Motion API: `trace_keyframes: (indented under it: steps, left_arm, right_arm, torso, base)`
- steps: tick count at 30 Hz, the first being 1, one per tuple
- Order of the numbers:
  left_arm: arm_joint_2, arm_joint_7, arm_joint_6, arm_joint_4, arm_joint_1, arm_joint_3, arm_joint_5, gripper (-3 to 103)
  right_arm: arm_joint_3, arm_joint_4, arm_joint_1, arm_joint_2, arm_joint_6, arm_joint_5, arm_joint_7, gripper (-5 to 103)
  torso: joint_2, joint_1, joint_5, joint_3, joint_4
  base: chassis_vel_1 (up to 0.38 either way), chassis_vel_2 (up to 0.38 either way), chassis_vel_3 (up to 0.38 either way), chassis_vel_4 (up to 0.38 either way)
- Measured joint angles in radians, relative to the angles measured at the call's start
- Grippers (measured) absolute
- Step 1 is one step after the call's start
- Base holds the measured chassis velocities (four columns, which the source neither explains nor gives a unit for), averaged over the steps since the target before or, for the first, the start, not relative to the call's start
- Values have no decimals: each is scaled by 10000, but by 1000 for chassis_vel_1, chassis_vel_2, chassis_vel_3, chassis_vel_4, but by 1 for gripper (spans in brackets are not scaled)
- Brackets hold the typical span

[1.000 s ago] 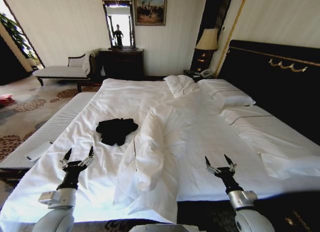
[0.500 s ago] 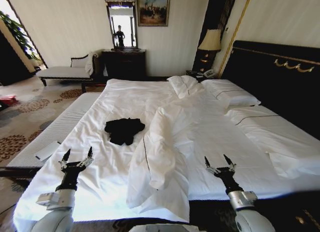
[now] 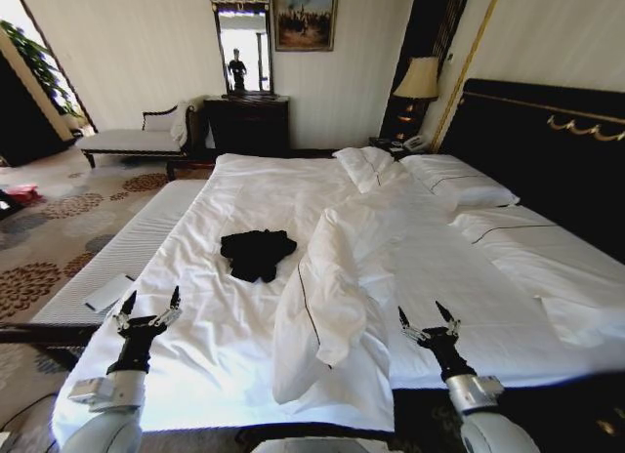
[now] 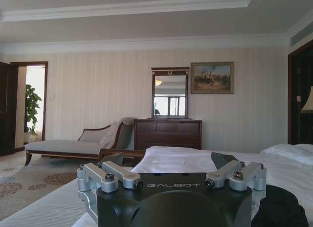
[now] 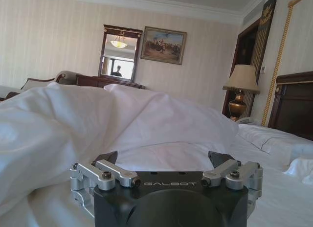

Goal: Fold the clothes on the bed.

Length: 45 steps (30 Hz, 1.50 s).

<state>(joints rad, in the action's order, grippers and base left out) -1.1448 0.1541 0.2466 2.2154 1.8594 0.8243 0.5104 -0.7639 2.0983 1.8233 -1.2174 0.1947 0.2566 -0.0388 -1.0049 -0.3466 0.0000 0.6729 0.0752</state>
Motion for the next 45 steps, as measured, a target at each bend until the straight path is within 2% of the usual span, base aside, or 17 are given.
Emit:
trace_keyframes:
  steps: [16,21,24,25,26,27,28,29,34,35,37,39,43,45]
  left_arm:
    - [-43,-4,24,-50,2,-28,-1,100]
    - [-36,-5,25,16,2,-18,-1,100]
    - [-30,0,25,14,9,1,0,100]
    - [-30,0,25,14,9,1,0,100]
    - [-28,1,25,-3,17,5,0,100]
    - [-28,0,24,-11,20,5,0,100]
    - [-28,2,25,-17,21,8,0,100]
    - [-28,2,25,-17,21,8,0,100]
    - [-22,11,25,-17,48,59,21,100]
    - [-22,11,25,-17,48,59,21,100]
    - [-44,12,31,-17,86,72,24,100]
    - [-62,13,35,-21,104,74,67,100]
    - [-63,49,-78,27,127,72,535,100]
    - [-64,12,-67,-26,122,107,461,100]
  right_arm:
    - [142,291,208,-214,-30,-273,59,100]
    - [98,786,311,-109,-347,332,373,100]
    - [59,1740,670,-93,-989,1692,566,100]
    - [59,1740,670,-93,-989,1692,566,100]
    - [103,2238,852,-98,-1539,2326,638,100]
    - [123,2447,911,-98,-1802,2572,670,100]
    - [179,2899,1023,-64,-2439,3222,739,100]
    - [179,2899,1023,-64,-2439,3222,739,100]
    - [207,3556,1005,335,-3892,5599,1070,100]
    - [207,3556,1005,335,-3892,5599,1070,100]
    - [208,3555,861,539,-4389,6436,1279,100]
    - [240,3318,736,704,-4738,6847,1392,100]
    - [316,2698,519,1050,-4892,6831,1432,100]
    - [336,2323,340,1344,-4944,6862,1503,100]
  torso:
    - [0,0,1,0,0]
    - [0,0,2,0,0]
    - [1,-2,-3,1,1]
    - [1,-2,-3,1,1]
    - [0,-1,-3,0,1]
    - [0,-2,-3,0,1]
    - [0,-1,-2,0,2]
    - [0,-1,-2,0,2]
    - [0,-2,-1,0,1]
    - [0,-2,-1,0,1]
    - [0,-2,-1,0,0]
    - [0,-1,0,0,1]
    - [0,-1,2,0,1]
    - [1,-2,3,0,0]
  base:
    - [61,65,-64,-67]
    - [0,0,0,0]
    - [0,0,0,0]
    - [0,0,0,0]
    - [0,0,0,0]
    - [0,0,0,0]
    - [0,0,0,0]
    - [0,0,0,0]
    - [0,0,0,0]
    - [0,0,0,0]
    - [0,0,0,0]
    - [0,0,0,0]
    - [0,0,0,0]
    - [0,0,0,0]
